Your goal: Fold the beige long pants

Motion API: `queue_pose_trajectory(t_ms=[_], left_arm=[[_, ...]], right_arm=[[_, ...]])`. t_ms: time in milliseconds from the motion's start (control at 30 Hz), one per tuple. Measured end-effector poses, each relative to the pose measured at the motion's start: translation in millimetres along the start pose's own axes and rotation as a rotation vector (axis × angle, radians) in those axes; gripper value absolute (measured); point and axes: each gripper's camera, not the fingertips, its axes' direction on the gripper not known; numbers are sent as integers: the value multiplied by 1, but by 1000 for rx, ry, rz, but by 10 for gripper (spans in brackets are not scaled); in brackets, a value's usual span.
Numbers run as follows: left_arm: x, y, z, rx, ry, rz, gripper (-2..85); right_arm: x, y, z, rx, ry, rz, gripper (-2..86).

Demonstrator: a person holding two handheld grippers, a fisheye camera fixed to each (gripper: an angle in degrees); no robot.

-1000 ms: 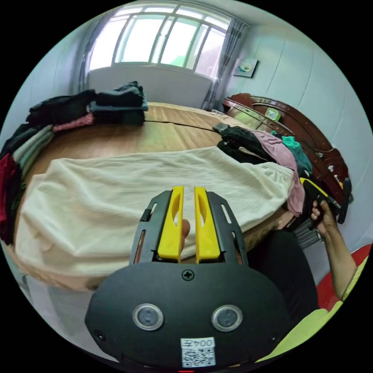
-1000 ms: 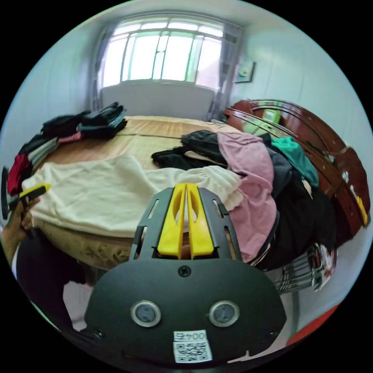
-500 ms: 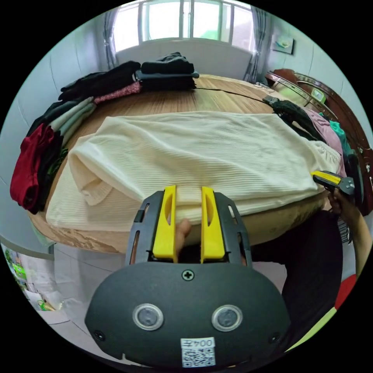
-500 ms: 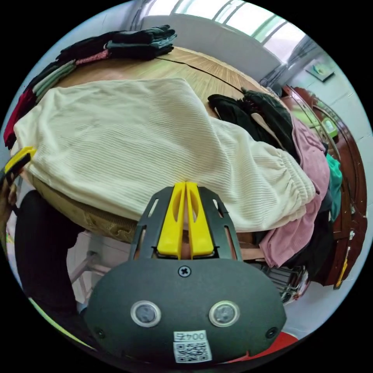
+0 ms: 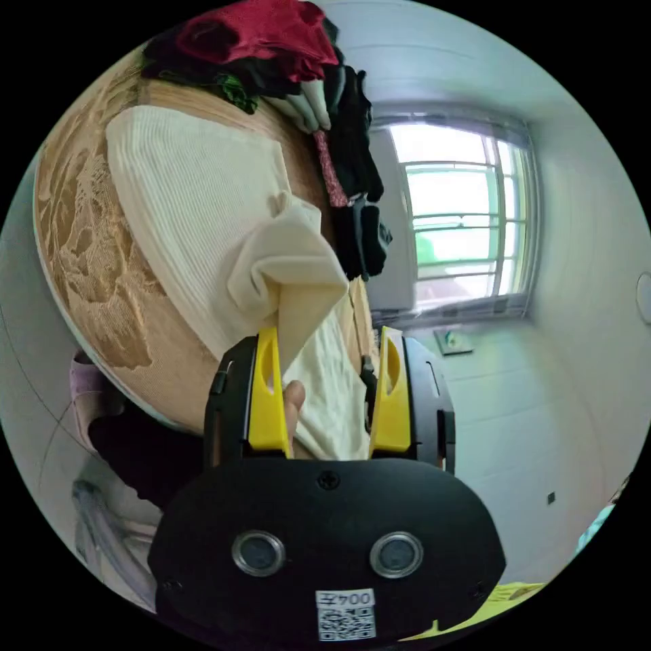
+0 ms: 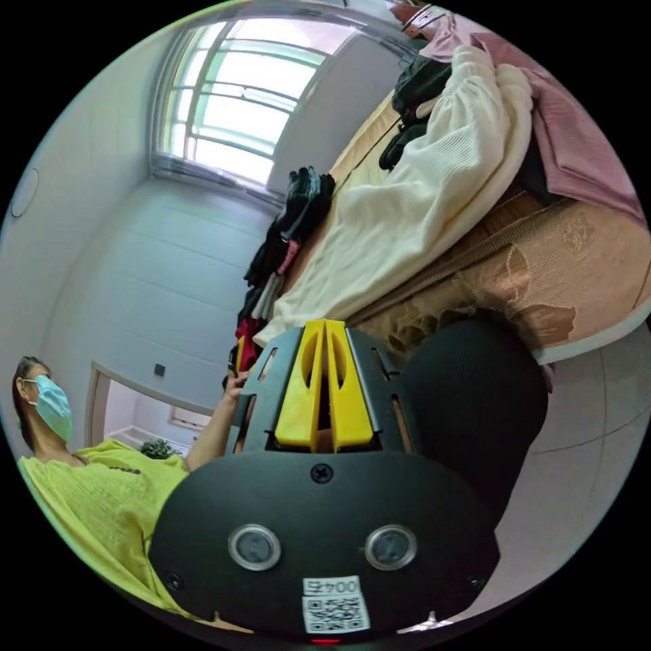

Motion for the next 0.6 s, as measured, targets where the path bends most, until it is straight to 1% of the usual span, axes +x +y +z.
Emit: queue_pose_trajectory(t_ms=[100,167,200,233,267,300,333,367,433,467,500,533,567,600], left_arm=[[10,-16,13,27,-13,-33,183],[16,-23,31,6,-104,-33,159],[26,-24,43,-7,-233,-8,126],[46,-19,53,24,-391,71,77],[60,-13,59,46,-468,145,52],[97,4,76,77,-582,355,46],[136,34,99,102,-679,614,41],[154,53,115,100,-729,753,40],[199,152,192,-1,-942,1324,38],[201,179,213,-36,-1001,1462,39],[192,234,252,-129,-1108,1728,41],[168,283,286,-235,-1205,1948,46],[155,303,299,-282,-1240,2027,49],[129,337,319,-377,-1269,2134,58]], right_arm=[[20,-5,-17,36,0,50,-7],[28,-10,-26,41,3,62,-7],[30,-11,-28,36,3,62,-7],[32,-12,-33,32,7,66,-7],[34,-13,-37,32,9,68,-7],[34,-14,-40,32,9,69,-7],[36,-15,-45,34,9,74,-7],[37,-16,-49,38,9,79,-7],[38,-19,-56,39,7,88,-7],[39,-22,-60,38,4,96,-7],[39,-23,-62,38,3,101,-7],[40,-26,-65,36,4,110,-7],[39,-28,-70,36,2,119,-7],[39,-29,-72,37,0,123,-7]])
